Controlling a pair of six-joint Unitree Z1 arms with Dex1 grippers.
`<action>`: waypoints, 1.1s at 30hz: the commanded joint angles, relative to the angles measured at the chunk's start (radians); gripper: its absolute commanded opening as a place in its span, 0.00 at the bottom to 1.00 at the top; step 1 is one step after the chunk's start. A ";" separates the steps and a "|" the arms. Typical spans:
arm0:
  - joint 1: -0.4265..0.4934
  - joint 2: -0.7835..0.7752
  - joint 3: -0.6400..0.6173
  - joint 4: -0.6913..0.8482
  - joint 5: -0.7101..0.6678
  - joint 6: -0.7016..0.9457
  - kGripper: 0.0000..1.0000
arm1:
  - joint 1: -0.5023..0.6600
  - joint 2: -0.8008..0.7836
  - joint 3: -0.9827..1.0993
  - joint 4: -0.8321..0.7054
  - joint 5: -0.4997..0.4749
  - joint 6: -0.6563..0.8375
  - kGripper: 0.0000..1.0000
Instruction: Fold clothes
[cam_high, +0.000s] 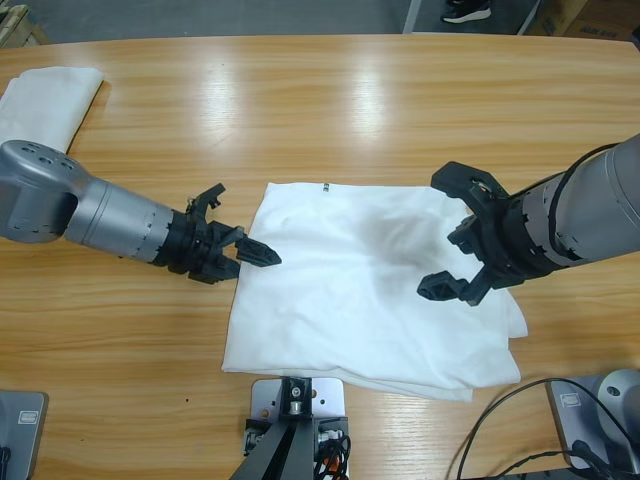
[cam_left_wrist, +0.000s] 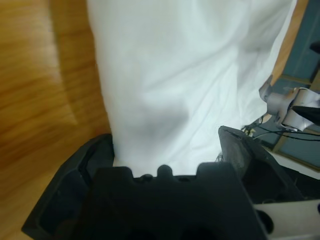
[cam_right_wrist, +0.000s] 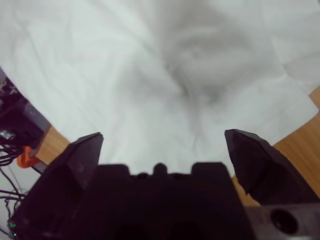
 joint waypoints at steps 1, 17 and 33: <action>-0.081 0.103 0.003 -0.048 -0.027 -0.049 0.78 | -0.011 0.037 0.020 -0.025 0.010 0.017 1.00; -0.138 0.098 -0.047 0.027 0.063 0.047 0.00 | -0.011 0.056 0.043 -0.045 0.012 0.017 1.00; 0.067 -0.082 -0.058 0.520 0.267 -0.015 0.00 | -0.011 0.095 0.040 -0.083 0.012 0.019 1.00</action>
